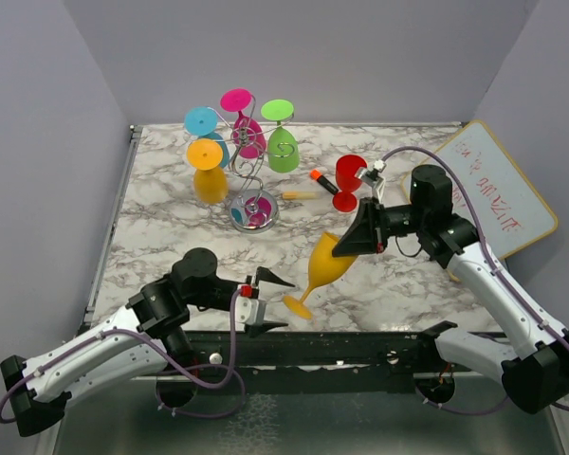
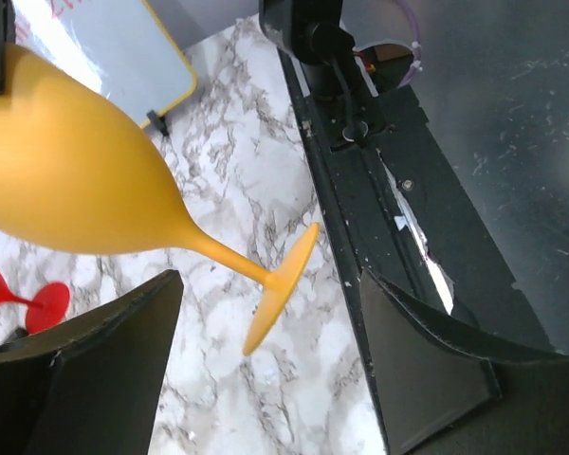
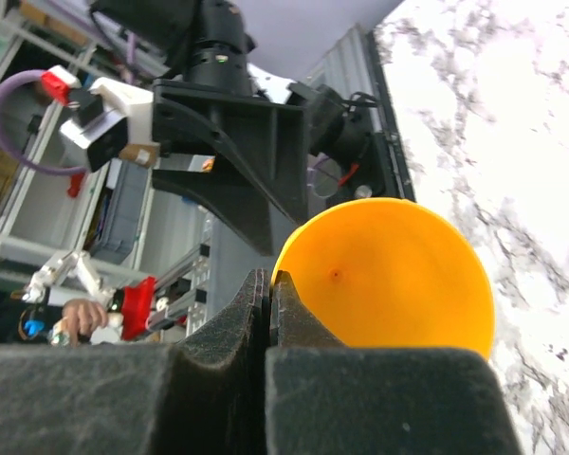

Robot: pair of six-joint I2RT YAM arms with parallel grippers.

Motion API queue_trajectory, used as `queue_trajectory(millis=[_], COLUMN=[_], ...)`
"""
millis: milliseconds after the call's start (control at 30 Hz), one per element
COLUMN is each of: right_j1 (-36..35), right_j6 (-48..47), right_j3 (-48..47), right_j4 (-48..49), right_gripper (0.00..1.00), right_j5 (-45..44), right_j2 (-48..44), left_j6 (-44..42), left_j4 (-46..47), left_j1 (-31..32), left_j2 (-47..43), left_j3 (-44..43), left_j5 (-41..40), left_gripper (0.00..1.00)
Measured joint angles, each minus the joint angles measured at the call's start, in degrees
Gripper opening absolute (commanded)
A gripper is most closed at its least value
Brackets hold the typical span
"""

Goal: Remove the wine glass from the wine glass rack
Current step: Place the wine glass at the center of the board.

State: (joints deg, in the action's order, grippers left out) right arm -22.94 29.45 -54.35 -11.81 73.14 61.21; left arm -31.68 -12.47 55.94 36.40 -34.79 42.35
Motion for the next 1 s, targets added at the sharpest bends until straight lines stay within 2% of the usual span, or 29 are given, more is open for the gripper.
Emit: queue_trajectory(millis=[33, 100, 133, 233, 333, 500, 767, 1000], right_j1=[0.0, 0.0, 0.0, 0.0, -0.07, -0.24, -0.22, -0.24], right_j6=[-1.14, -2.99, -3.89, -6.14, -8.24, -10.01, -9.97, -10.08], right_j3=[-0.02, -0.07, -0.17, -1.22, -3.91, -7.82, -8.17, -8.92], right_j4=[-1.57, -4.17, -5.49, -9.44, -14.36, -19.43, -20.57, -17.64], right_gripper=[0.01, 0.01, 0.01, 0.0, 0.0, 0.0, 0.01, 0.01], right_j5=[-1.38, -3.8, -5.35, -10.91, -20.63, -42.88, -72.26, -87.17], right_j2=[0.0, 0.0, 0.0, 0.07, 0.7, 2.01, 2.27, 4.72], left_j6=[0.98, 3.34, 4.26, 8.2, 12.37, 19.82, 29.2, 34.45], left_j4=[-0.02, -0.5, -0.59, -0.61, -0.44, 0.26, 2.45, 3.17], left_j1=[0.02, 0.02, 0.02, 0.02, 0.02, 0.02, 0.02, 0.02], left_j2=[-0.74, -2.69, -3.54, -5.81, -6.45, -4.24, -3.08, -6.75], left_j3=[0.46, 1.36, 1.64, 2.14, 2.14, 2.29, 4.2, 5.07], left_j5=[-0.68, -2.69, -3.67, -7.89, -12.46, -21.18, -29.22, -36.24], left_gripper=[0.84, 0.97, 0.99, 0.99, 0.99, 0.99, 0.99, 0.99])
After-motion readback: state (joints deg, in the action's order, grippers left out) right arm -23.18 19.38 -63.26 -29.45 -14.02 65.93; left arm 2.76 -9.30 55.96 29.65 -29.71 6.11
